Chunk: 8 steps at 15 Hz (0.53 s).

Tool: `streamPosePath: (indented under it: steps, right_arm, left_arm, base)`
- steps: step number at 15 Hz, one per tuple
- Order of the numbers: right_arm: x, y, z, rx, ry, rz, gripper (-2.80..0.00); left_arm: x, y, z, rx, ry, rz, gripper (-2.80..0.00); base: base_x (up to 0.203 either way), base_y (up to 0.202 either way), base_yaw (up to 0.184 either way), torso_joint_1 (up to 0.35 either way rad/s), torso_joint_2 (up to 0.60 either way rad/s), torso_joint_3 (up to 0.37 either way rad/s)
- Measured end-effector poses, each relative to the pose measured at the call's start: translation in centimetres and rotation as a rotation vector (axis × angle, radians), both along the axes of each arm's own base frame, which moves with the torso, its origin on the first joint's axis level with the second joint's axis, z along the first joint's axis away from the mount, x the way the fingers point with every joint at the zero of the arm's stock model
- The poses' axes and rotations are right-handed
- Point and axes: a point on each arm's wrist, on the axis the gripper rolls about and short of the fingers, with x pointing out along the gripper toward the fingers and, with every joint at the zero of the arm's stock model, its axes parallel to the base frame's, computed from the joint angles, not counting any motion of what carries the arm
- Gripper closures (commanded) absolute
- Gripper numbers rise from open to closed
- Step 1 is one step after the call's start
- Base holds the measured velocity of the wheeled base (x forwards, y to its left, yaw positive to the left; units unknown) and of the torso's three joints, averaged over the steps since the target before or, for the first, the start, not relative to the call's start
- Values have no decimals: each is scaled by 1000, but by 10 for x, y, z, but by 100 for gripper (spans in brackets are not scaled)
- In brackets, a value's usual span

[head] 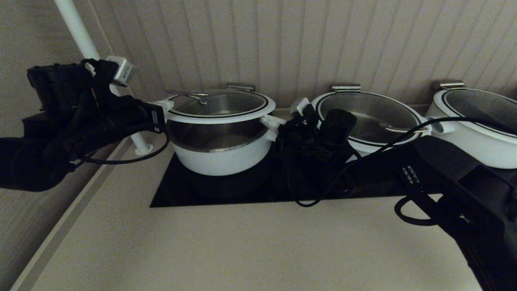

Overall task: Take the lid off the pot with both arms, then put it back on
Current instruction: Hold the pot lid with the right arm

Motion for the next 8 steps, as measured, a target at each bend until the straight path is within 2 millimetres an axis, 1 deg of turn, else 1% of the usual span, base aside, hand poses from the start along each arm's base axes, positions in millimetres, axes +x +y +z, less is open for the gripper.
streamPosePath:
  steps: [4,8]
  right_arm:
    - [0,0,-1,0,0,-1,0]
    - [2,-1,1,3,-6,-4,0]
  left_arm:
    - [-13,6,-4,2,24,15,0]
    - [-26,9,-2,1,24,21,0]
  base:
    - [0,0,0,0,0,0]
    - [0,0,0,0,0,0]
